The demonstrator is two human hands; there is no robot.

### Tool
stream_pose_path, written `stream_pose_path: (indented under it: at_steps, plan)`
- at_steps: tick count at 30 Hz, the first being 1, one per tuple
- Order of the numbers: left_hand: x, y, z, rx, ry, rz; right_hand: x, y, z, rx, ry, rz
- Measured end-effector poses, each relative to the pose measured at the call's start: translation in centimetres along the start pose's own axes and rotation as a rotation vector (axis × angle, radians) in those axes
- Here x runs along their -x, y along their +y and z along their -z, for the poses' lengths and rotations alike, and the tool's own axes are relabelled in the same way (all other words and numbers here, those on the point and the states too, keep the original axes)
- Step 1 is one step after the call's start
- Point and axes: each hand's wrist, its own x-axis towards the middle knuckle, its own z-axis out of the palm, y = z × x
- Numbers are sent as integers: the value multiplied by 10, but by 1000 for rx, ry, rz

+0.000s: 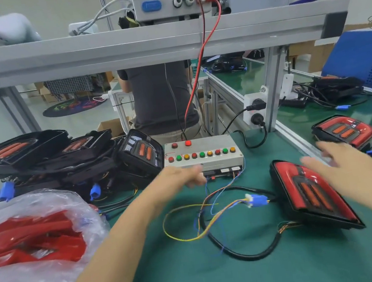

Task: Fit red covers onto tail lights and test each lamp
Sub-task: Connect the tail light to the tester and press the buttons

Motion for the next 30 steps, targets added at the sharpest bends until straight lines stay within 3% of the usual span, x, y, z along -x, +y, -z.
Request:
stream_pose_path:
  at_steps: [2, 3, 6, 9, 11, 15, 17, 19, 23, 30]
  plan:
    - [-14, -1, 12, -309, 296, -18, 1, 29, 2, 200, -210, -225]
    - [-21, -3, 16, -526, 344, 4, 3, 39, -2, 264, -313, -269]
    - [-33, -6, 14, -906, 285, 116, 7, 49, -15, 303, -398, -243]
    - [-40, -7, 3, -1081, 314, 131, 9, 42, -21, -3, -344, -315]
    - [-43, -8, -1, -1135, 342, 154, 7, 43, -24, -347, -329, -386]
    - [-44, -9, -8, -1197, 388, 167, 5, 39, -25, -981, -475, -508]
    - [-44, -11, -11, -1197, 416, 162, 1, 38, -36, -1210, -420, -539]
    - [-42, -12, -13, -1193, 455, 146, -4, 38, -50, -1371, -259, -522]
    - [-39, -18, -14, -1131, 484, 98, -8, 30, -70, -1468, -28, -409]
    - [-34, -18, -14, -1153, 479, 83, -9, 16, -88, -1367, 84, -314]
